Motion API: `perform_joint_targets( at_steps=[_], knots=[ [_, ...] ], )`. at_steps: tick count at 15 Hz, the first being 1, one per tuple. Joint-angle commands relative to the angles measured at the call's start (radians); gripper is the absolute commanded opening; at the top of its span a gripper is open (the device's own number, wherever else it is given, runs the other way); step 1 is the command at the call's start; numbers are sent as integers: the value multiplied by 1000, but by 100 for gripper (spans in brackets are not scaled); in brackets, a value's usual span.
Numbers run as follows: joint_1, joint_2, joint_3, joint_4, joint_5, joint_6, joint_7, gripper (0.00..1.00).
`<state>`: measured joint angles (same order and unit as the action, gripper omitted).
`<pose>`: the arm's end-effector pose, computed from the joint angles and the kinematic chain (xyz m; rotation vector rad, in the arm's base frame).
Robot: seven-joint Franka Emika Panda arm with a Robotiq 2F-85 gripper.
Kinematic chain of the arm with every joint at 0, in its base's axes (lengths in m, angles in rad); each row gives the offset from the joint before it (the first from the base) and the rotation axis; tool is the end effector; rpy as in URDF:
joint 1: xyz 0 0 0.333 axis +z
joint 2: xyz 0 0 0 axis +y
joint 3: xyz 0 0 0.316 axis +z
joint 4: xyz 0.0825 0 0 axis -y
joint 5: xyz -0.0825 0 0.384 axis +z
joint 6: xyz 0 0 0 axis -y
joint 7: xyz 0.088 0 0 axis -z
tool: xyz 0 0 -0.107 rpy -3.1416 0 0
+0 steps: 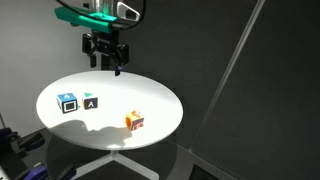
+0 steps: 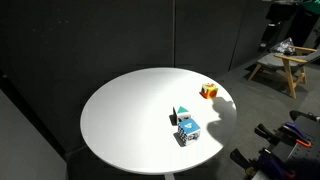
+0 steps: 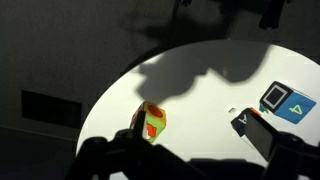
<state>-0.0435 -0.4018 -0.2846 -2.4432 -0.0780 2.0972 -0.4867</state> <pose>0.4028 -0.1446 0.4464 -3.1004 -0.3356 -0.0873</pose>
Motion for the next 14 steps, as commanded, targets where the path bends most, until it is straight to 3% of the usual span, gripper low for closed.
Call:
perform_joint_targets(
  at_steps=[1, 6, 14],
  knots=[
    [-18, 2, 17, 2, 8, -2, -6, 100],
    [-17, 11, 21, 10, 10, -2, 10, 100],
    [-21, 123, 72, 65, 73, 93, 219, 100]
  ],
)
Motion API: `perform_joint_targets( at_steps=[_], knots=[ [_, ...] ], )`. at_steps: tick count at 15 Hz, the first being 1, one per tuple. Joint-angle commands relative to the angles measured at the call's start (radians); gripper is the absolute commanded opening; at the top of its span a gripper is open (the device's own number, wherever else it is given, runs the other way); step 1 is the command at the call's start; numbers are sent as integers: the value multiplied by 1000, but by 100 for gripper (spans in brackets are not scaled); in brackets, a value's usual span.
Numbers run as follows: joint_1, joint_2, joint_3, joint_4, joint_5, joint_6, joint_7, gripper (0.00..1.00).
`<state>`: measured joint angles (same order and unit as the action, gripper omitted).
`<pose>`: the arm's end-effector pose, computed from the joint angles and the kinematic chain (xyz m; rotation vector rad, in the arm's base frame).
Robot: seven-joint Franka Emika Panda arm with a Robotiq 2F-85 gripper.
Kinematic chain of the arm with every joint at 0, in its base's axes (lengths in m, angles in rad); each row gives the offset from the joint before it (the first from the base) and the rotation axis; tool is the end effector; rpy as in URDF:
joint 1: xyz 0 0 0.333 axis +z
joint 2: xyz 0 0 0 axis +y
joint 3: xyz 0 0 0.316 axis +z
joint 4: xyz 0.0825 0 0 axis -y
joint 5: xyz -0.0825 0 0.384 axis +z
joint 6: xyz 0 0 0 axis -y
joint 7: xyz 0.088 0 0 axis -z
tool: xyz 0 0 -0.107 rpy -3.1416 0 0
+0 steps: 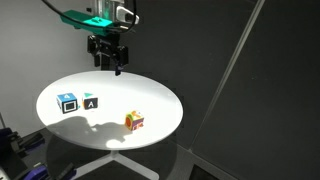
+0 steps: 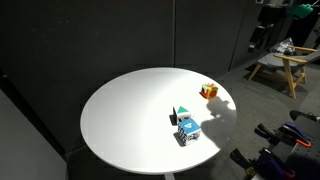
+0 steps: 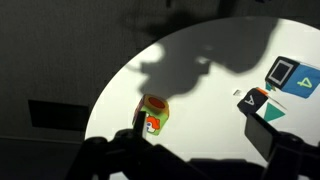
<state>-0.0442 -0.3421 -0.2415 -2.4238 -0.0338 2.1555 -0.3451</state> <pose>0.4247 -0.1287 0.4378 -3.1070 -0.1369 -0.1211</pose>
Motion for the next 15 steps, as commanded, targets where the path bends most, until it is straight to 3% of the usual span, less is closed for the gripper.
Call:
perform_joint_targets(
  at_steps=[1, 7, 15],
  knots=[
    [-23, 88, 37, 56, 30, 48, 109, 100],
    [-42, 263, 61, 135, 25, 102, 248, 100],
    [-77, 470, 59, 265, 23, 88, 258, 100]
  ],
)
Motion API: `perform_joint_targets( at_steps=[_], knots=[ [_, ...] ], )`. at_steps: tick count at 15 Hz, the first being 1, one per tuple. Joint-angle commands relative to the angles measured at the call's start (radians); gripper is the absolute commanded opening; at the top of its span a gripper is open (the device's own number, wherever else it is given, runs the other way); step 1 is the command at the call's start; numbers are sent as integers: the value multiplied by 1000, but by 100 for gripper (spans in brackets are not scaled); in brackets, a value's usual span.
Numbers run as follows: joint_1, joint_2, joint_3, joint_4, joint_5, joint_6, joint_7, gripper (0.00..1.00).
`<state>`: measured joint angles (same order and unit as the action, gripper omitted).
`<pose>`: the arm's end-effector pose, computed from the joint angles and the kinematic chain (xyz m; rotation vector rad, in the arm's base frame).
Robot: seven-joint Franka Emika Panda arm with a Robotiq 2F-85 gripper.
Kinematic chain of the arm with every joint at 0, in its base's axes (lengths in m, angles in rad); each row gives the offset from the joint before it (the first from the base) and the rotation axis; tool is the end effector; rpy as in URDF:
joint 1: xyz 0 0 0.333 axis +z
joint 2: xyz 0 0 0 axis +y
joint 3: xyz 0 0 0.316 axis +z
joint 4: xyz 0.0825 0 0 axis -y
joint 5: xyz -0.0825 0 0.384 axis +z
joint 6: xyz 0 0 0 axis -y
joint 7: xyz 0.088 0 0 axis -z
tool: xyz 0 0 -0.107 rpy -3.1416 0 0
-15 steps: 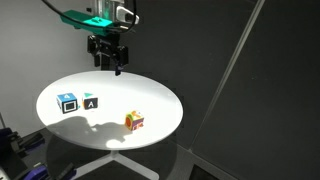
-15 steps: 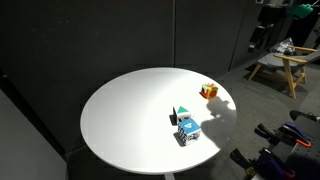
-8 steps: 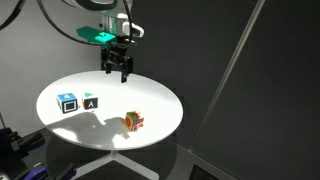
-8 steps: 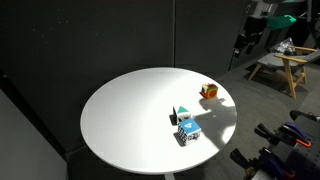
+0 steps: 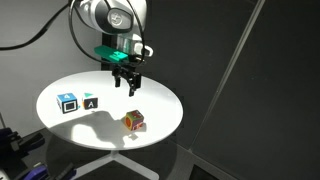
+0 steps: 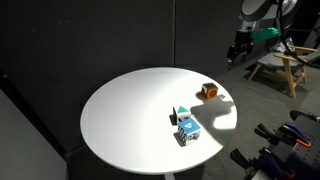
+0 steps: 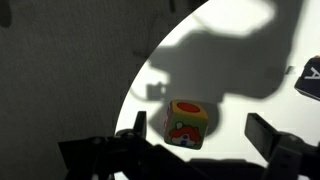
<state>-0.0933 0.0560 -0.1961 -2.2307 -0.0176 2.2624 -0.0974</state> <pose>0.5072 -0.1512 0.3456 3.1092 -0.2813 -0.0430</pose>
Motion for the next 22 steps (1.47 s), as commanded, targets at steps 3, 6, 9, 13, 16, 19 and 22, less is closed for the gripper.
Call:
perform_joint_targets(
  at_steps=[3, 6, 9, 13, 16, 19, 22],
  knots=[
    [-41, 137, 16, 113, 9, -15, 6, 100],
    [-47, 199, 20, 148, 9, 2, 8, 100],
    [-49, 251, 27, 176, 9, 24, 6, 100],
    [-42, 313, 39, 218, 1, 51, 26, 100],
    [-30, 353, 50, 256, -3, 61, 55, 100],
    [-14, 389, 62, 298, -11, 53, 93, 100],
    [-17, 379, 71, 275, -7, 61, 80, 100]
  ],
)
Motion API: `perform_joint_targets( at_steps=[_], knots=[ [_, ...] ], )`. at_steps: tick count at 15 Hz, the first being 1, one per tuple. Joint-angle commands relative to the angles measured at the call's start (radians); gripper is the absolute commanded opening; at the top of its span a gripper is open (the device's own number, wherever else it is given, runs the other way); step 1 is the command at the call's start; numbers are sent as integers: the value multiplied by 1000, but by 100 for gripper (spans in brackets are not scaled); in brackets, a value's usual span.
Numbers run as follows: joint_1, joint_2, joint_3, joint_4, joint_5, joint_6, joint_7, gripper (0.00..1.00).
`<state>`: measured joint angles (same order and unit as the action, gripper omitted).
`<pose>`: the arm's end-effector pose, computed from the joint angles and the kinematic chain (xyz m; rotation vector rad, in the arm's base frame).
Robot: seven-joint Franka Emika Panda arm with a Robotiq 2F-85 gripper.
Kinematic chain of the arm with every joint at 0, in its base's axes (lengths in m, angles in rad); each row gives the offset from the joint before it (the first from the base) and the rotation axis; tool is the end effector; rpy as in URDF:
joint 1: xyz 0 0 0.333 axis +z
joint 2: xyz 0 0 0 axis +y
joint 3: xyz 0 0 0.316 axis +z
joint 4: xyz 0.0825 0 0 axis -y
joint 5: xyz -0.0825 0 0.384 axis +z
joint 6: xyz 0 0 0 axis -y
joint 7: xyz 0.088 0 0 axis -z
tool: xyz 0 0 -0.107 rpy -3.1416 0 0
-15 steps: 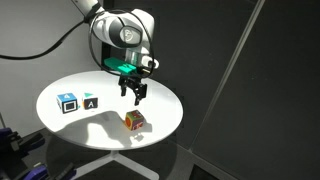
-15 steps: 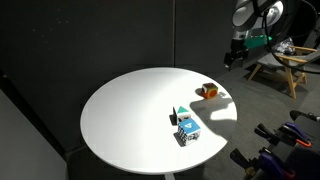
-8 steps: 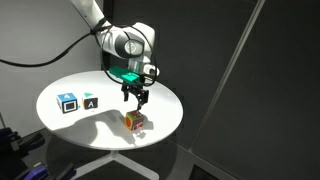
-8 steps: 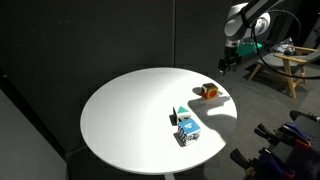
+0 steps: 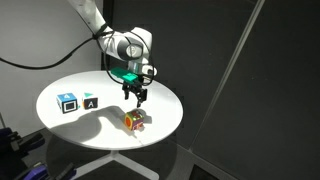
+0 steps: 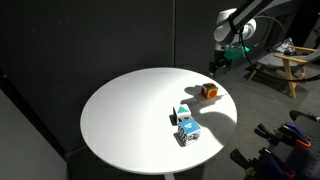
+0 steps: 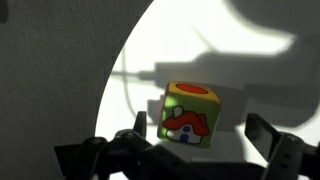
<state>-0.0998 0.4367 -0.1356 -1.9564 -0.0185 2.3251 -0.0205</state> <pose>0.5948 -0.1400 0.2488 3.0637 -0.2935 -0.1122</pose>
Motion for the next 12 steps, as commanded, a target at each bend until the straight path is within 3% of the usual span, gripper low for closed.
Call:
perform_joint_targets(
  at_steps=[1, 12],
  knots=[
    [-8, 5, 13, 5, -6, -2, 5, 100],
    [-18, 47, 18, 40, 8, -11, 4, 100]
  ],
)
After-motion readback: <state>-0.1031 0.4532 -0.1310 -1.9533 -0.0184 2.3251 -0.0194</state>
